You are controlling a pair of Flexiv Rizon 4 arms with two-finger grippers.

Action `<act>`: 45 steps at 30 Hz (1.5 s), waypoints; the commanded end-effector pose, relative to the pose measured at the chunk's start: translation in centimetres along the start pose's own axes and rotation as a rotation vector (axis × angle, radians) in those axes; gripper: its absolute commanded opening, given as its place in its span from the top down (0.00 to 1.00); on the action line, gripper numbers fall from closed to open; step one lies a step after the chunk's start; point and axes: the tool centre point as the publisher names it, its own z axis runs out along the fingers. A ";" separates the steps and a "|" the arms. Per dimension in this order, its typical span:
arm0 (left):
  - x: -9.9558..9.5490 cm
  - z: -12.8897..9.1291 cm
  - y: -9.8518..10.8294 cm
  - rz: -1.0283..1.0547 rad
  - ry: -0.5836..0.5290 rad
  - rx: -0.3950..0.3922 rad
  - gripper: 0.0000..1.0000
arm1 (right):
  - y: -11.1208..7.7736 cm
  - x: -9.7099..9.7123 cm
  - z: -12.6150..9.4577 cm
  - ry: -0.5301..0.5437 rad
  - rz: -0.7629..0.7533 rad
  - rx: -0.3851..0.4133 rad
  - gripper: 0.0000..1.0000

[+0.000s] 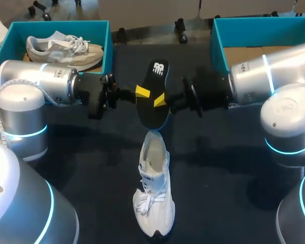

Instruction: Take the shoe out of the shoebox, open the shoe tongue, remove and reinsert the insole, then place the shoe into the shoebox

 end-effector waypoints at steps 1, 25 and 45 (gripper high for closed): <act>0.0 0.1 0.0 0.001 0.001 -0.002 1.00 | -0.1 -0.1 0.3 -0.001 -0.001 -0.001 0.81; 0.0 0.1 0.0 0.001 0.001 -0.002 1.00 | 0.3 -0.3 0.6 0.021 -0.026 -0.001 1.00; 0.7 -2.6 -2.0 -0.099 0.218 -0.025 0.00 | 0.1 -0.9 0.3 -0.008 -0.144 -0.040 1.00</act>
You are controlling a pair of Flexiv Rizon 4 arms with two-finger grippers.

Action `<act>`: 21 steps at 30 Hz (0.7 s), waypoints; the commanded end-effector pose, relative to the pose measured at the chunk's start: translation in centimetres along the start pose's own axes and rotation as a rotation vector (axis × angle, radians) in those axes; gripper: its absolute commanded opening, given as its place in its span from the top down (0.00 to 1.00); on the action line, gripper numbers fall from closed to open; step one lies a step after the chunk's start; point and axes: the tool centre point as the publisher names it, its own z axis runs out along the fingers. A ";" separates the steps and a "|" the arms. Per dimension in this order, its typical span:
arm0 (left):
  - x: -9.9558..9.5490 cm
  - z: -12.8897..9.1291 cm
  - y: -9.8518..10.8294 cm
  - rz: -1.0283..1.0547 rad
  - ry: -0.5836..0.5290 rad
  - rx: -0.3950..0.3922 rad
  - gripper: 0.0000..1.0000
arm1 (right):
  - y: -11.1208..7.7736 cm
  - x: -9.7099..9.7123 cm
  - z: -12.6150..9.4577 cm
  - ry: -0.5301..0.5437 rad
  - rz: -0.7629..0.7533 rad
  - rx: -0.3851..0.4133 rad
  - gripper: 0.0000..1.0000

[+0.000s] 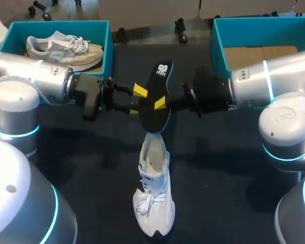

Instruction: Take the shoe out of the shoebox, open the shoe tongue, remove and reinsert the insole, then place the shoe into the shoebox

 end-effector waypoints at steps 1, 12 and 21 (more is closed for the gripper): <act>-0.4 -1.4 -0.7 -0.062 0.072 -0.032 0.00 | -0.1 0.0 0.1 -0.015 -0.020 0.002 1.00; -0.3 -2.3 -0.1 -0.084 0.109 -0.043 0.00 | 0.1 -0.2 0.3 0.008 -0.069 0.029 1.00; -0.5 -2.2 0.2 -0.090 0.124 -0.065 0.00 | 0.1 -0.2 0.3 0.008 -0.069 0.029 1.00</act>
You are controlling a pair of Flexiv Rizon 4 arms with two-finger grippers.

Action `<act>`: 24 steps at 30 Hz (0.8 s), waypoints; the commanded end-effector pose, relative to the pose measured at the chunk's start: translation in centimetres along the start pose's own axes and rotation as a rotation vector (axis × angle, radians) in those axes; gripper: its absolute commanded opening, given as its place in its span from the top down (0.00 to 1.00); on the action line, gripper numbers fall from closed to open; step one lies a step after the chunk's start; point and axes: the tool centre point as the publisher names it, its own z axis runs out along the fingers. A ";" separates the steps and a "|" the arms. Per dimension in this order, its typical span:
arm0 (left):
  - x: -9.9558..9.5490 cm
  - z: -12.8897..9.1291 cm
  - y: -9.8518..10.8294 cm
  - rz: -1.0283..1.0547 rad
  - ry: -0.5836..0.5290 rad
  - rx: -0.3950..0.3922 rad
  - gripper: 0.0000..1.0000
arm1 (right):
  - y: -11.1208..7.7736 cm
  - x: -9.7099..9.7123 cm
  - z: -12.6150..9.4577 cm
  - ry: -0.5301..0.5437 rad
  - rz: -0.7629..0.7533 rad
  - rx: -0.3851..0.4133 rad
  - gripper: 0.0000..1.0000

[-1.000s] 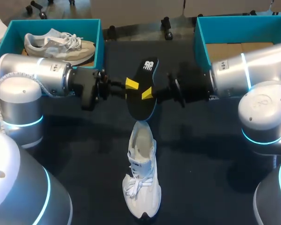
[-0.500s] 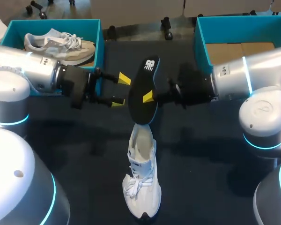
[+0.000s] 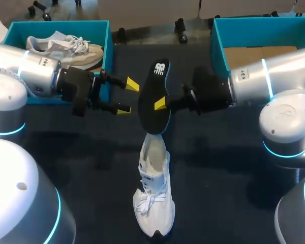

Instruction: Take the shoe out of the shoebox, open the shoe tongue, remove and reinsert the insole, then place the shoe into the shoebox

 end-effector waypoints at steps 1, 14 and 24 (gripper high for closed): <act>-0.6 0.0 0.2 -0.028 0.028 -0.029 0.00 | 0.0 -0.1 0.2 -0.002 -0.026 0.008 1.00; -0.9 -0.9 1.4 -0.167 0.292 -0.062 0.00 | -0.9 -1.7 0.1 -0.094 -0.141 0.020 1.00; 0.1 -1.7 1.1 -0.267 0.389 0.045 0.00 | -1.0 -2.8 1.0 -0.154 -0.247 0.118 1.00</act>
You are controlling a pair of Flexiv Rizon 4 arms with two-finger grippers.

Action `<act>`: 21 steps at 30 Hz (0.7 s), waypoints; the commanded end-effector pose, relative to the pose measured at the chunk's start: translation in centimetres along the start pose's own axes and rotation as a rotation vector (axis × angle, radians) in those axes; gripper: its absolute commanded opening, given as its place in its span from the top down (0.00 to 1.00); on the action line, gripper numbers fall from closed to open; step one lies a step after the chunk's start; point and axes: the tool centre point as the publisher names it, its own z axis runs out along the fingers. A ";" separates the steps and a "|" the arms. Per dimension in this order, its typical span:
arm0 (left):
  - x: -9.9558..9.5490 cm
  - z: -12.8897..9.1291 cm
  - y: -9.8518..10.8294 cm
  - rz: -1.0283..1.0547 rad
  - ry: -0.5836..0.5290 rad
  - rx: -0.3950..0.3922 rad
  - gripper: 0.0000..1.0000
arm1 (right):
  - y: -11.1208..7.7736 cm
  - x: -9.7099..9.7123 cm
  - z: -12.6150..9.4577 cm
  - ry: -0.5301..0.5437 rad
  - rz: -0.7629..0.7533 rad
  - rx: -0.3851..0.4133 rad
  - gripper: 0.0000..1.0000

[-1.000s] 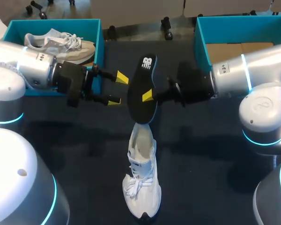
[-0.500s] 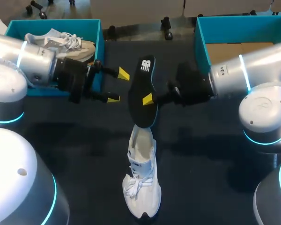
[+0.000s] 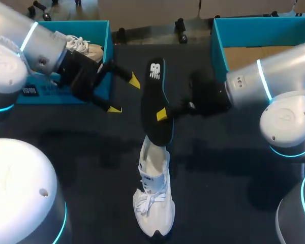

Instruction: Take the shoe out of the shoebox, open the shoe tongue, remove and reinsert the insole, then place the shoe into the shoebox

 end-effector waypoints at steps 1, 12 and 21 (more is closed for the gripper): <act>-0.4 -0.5 0.9 0.000 0.070 0.031 0.00 | 1.0 -0.1 0.6 -0.014 -0.002 0.057 1.00; -0.4 -0.5 0.9 0.000 0.070 0.031 0.00 | 1.0 -0.1 0.6 -0.014 -0.002 0.057 1.00; -0.2 -0.8 0.1 -0.255 0.233 -0.195 0.00 | 0.3 -0.9 0.7 0.006 -0.049 -0.059 1.00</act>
